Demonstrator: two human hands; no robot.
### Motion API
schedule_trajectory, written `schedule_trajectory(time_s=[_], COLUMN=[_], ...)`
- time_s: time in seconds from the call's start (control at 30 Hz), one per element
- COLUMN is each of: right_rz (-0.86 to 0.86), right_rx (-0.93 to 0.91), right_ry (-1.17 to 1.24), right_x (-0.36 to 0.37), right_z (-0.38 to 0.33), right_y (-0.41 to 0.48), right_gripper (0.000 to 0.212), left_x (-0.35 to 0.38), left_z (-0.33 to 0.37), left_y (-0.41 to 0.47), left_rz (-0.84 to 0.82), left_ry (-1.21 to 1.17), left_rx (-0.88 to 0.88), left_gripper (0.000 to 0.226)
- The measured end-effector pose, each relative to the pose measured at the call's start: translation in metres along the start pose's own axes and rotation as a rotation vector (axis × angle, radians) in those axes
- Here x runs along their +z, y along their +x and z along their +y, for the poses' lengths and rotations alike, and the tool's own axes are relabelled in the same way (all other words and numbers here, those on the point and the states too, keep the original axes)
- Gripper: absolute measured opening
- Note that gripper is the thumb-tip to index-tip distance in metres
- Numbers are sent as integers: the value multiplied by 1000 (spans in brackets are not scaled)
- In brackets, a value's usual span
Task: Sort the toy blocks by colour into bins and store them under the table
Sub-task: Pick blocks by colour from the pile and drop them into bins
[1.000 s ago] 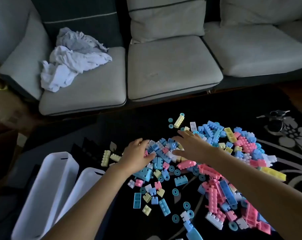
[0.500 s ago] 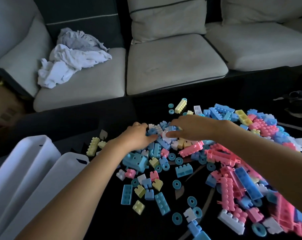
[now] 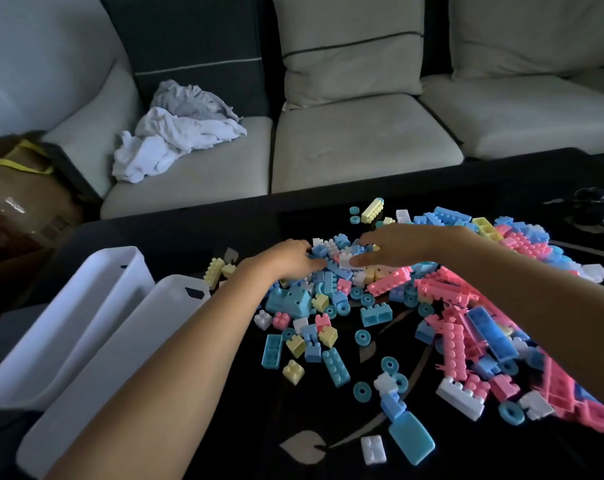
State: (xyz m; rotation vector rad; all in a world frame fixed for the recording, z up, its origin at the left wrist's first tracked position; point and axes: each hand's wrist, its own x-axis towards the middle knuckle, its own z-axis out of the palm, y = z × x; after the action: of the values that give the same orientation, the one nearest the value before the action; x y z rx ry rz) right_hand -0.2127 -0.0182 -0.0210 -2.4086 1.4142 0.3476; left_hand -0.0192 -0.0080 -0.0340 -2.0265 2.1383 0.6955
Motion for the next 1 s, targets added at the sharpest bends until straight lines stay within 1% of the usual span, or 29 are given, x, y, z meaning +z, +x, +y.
schedule_trajectory(time_s=[0.1,0.17,0.27,0.33,0.4,0.47,0.5,0.53,0.6,0.63,0.67,0.73,0.77,0.8,0.87,0.93,1.0], right_rz=[36,64,139,216,254,273,288,292,308,322,333,332,329,328,349,372,379], right_rx=[9,17,31,48,30,8,-2,-14,-36,-56,-78,-114,-128,-134,-135,-135,-134], right_ry=[17,38,86,115,126,139,154,170,196,198,187,148,136,131,148,160,169], right_x=[1,3,7,8,10,14,17,20,25,29,34,44,48,52,58,61,65], right_z=[-1,-6,-8,-8,-10,-19,-23,-29,-40,-46,-50,-58,-59,-61,-63,-61,-60], right_y=[-5,-14,-29,-38,-48,-60,-64,-71,-84,-91,-98,-109,-112,-117,-128,-138,-145], right_gripper=[57,55,56,55,45,24,20,21,37,39,39,42,43,43,42,38,37], left_x=[-3,-6,-17,-24,-27,-26,-23,-20,-10,-3,4,20,26,32,41,48,53], left_z=[3,3,-2,-12,-27,-41,-48,-56,-75,-85,-94,-109,-111,-112,-105,-91,-79], left_y=[-16,-37,-77,-106,-136,-165,-179,-193,-216,-226,-232,-239,-239,-240,-242,-243,-243], left_rz=[50,126,244,307,336,275,211,148,36,-8,-34,0,46,97,168,215,224], left_ry=[-62,-83,-31,1,59,141,189,229,277,278,271,274,267,265,258,249,225], left_rx=[15,47,80,59,0,-92,-151,-213,-337,-375,-383,-367,-360,-336,-270,-200,-156], left_gripper=[52,57,66,69,69,65,63,64,63,57,44,10,13,21,30,33,33])
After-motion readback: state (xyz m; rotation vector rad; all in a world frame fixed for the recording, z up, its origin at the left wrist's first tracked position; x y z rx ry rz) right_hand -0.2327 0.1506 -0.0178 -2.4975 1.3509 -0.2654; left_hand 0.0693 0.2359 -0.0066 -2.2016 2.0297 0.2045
